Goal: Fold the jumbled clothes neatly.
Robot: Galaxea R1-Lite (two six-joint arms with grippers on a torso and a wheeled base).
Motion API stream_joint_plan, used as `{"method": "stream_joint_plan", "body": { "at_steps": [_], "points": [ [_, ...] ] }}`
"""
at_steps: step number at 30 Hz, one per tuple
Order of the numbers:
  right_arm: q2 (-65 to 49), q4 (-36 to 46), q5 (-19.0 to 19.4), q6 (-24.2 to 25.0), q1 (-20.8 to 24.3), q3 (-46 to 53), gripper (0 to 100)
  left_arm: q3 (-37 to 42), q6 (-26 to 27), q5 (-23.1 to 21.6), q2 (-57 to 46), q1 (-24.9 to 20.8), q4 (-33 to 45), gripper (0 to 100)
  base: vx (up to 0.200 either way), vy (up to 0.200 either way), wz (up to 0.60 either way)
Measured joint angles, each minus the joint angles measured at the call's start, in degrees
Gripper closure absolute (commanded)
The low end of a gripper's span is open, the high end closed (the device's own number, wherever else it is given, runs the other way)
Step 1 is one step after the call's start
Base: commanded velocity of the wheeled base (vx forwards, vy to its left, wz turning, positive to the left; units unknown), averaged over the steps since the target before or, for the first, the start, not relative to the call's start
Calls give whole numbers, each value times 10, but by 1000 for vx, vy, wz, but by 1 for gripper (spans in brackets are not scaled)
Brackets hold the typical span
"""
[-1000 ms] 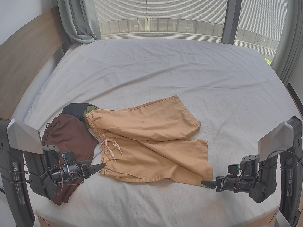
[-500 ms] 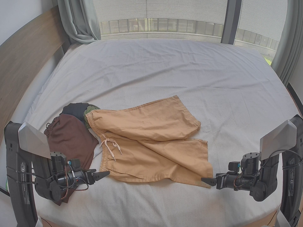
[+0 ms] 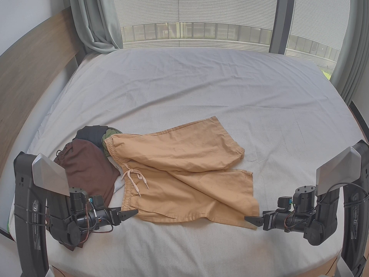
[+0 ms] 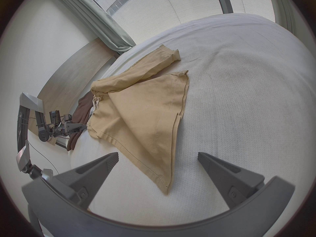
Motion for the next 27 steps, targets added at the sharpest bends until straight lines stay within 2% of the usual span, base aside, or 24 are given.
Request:
{"method": "stream_joint_plan", "body": {
  "at_steps": [7,8,17,23,27],
  "points": [
    [1,0,0,0,0,0,0,-9,-10,8,5,-5,0,0,0,0,0],
    [1,0,0,0,0,0,0,-10,-10,9,5,-5,0,100,0,0,0],
    [-2,0,2,-1,-1,8,0,-13,-10,12,10,-6,2,100,0,0,0],
    [1,0,30,-2,2,25,0,-13,-10,11,10,-3,1,100,0,0,0],
    [11,0,34,-4,7,27,0,-12,-10,11,9,-1,1,100,0,0,0]
  ]
}}
